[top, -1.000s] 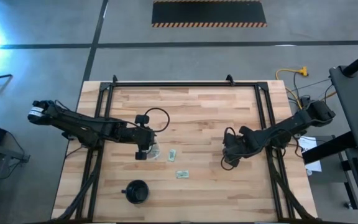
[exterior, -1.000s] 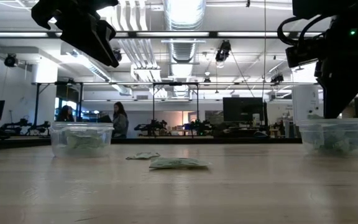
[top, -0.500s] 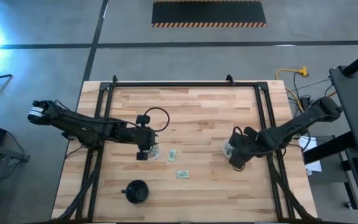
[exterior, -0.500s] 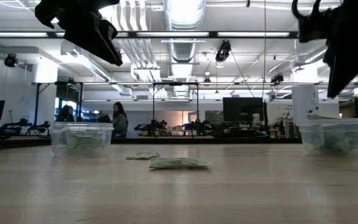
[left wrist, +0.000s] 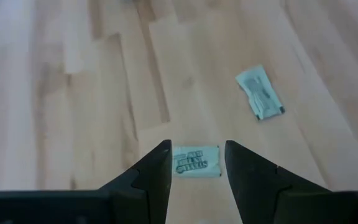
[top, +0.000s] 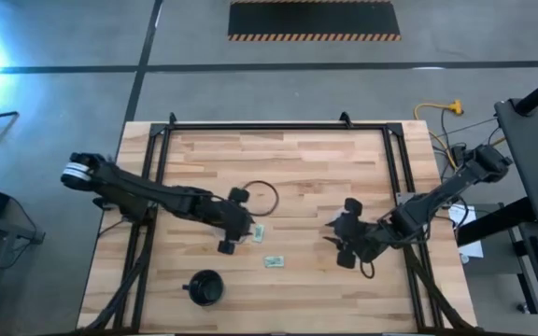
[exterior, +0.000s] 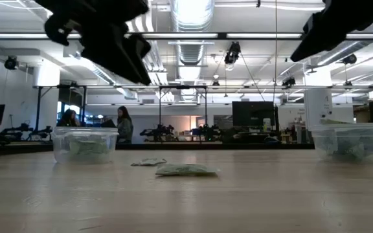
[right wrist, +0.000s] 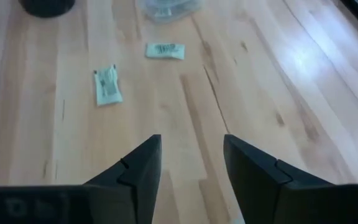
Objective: Pick and place Stevia / Truvia into bins
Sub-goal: Put the stevia packet into the oval transparent container
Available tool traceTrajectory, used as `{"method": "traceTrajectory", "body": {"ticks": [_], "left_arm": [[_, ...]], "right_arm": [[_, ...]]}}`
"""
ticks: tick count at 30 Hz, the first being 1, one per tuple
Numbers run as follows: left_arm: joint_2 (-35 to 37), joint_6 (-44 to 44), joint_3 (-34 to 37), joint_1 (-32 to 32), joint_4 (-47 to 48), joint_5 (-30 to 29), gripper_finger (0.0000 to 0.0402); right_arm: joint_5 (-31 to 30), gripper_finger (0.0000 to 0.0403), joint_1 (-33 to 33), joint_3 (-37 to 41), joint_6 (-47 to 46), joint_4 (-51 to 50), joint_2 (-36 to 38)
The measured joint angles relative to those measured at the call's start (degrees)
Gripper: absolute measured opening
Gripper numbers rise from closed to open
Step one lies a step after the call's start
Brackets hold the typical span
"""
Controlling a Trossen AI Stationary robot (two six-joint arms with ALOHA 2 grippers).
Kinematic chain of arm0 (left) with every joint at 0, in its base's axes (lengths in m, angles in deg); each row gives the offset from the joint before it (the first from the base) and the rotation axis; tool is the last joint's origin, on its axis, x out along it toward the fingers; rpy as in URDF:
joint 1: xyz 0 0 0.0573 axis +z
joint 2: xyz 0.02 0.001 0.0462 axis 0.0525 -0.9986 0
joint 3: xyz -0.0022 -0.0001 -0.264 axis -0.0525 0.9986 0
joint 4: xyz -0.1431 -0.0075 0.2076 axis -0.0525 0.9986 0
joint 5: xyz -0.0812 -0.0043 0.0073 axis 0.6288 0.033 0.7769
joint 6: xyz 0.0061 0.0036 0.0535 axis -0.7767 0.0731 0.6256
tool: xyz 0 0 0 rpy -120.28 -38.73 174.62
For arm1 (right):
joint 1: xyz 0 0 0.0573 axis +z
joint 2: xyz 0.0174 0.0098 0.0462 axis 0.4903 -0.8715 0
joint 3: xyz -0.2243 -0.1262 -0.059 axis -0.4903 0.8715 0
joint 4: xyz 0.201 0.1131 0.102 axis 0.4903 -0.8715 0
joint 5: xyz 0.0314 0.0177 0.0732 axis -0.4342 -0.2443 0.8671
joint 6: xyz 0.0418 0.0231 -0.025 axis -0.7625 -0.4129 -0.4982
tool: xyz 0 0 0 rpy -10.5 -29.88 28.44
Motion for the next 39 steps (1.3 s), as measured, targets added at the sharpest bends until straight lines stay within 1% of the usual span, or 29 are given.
{"method": "traceTrajectory", "body": {"ticks": [3,8,11,18,26,31,39], "left_arm": [[-5.63,1.66,-3.23,-0.61,0.95,1.3,0.0132],[-14.26,2.59,-9.55,-2.28,3.07,3.17,0.0132],[-17.6,0.91,-12.63,-2.82,3.18,3.4,0.0132],[-24.63,-2.79,-17.32,-4.25,3.0,6.08,0.0132],[-28.56,-6.56,-20.45,-5.15,2.59,5.48,0.0132],[-30.26,-7.72,-20.34,-5.21,0.88,4.84,0.0132],[-31.69,-9.35,-20.41,-5.91,0.79,4.73,0.0132]], "right_arm": [[-1.31,0.0162,-0.09,-0.04,2.12,0.62,-1.23],[-1.34,0.0161,-0.09,-0.03,3.24,-0.22,-1.62],[-1.32,0.0157,-0.09,-0.03,3.24,-0.88,-0.78],[-1.24,0.0147,0.02,-0.04,2.81,-2.76,0.34],[-1.19,0.0137,0.06,0.07,-1.72,-7.56,0.38],[-1.16,0.0138,0.15,0.09,-1.8,-7.89,0.38],[-1.15,0.0132,0.29,0.09,-1.96,-7.94,0.38]]}}
